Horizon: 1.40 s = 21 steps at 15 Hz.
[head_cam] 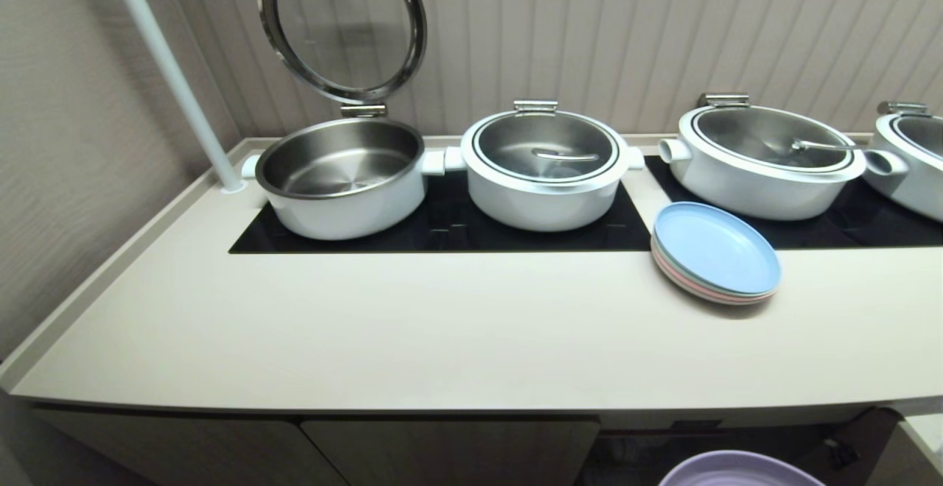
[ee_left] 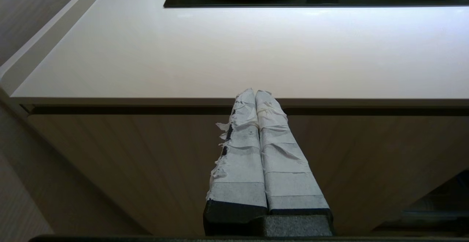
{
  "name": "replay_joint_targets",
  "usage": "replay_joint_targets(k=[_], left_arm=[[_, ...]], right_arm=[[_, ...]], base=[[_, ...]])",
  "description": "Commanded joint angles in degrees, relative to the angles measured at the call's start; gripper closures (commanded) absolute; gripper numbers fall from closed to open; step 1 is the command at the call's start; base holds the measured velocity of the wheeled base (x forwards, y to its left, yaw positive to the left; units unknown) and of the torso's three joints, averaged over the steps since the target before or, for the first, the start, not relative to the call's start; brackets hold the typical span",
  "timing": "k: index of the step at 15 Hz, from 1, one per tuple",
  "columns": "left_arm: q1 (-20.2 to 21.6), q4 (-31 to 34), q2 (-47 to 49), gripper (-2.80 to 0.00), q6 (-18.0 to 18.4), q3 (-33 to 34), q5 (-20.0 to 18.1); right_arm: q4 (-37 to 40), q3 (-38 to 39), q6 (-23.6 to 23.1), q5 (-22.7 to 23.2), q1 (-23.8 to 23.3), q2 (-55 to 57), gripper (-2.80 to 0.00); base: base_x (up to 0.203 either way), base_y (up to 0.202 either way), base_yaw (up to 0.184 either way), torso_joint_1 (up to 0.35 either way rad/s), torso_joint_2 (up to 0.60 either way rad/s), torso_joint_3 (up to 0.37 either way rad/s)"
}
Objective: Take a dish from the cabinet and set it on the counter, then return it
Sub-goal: Put it back into the cabinet
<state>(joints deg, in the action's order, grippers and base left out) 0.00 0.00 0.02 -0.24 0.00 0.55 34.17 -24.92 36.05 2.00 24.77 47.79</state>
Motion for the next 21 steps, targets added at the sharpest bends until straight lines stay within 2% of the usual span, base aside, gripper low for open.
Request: replay_joint_targets(k=[1, 13, 21], left_arm=[[0.0, 0.0, -0.02, 0.0, -0.02, 0.0, -0.02], [0.0, 0.0, -0.02, 0.0, -0.02, 0.0, -0.02], [0.0, 0.0, -0.02, 0.0, -0.02, 0.0, -0.02]], right_arm=[[0.2, -0.04, 0.16, 0.02, 0.01, -0.06, 0.0], [2.3, -1.19, 0.34, 0.02, -0.07, -0.85, 0.0], [2.72, -1.19, 3.67, 0.04, 0.1, -0.87, 0.0]], base=[[0.0, 0.0, 0.0, 0.0, 0.0, 0.0], [0.0, 0.0, 0.0, 0.0, 0.0, 0.0], [0.0, 0.0, 0.0, 0.0, 0.0, 0.0]])
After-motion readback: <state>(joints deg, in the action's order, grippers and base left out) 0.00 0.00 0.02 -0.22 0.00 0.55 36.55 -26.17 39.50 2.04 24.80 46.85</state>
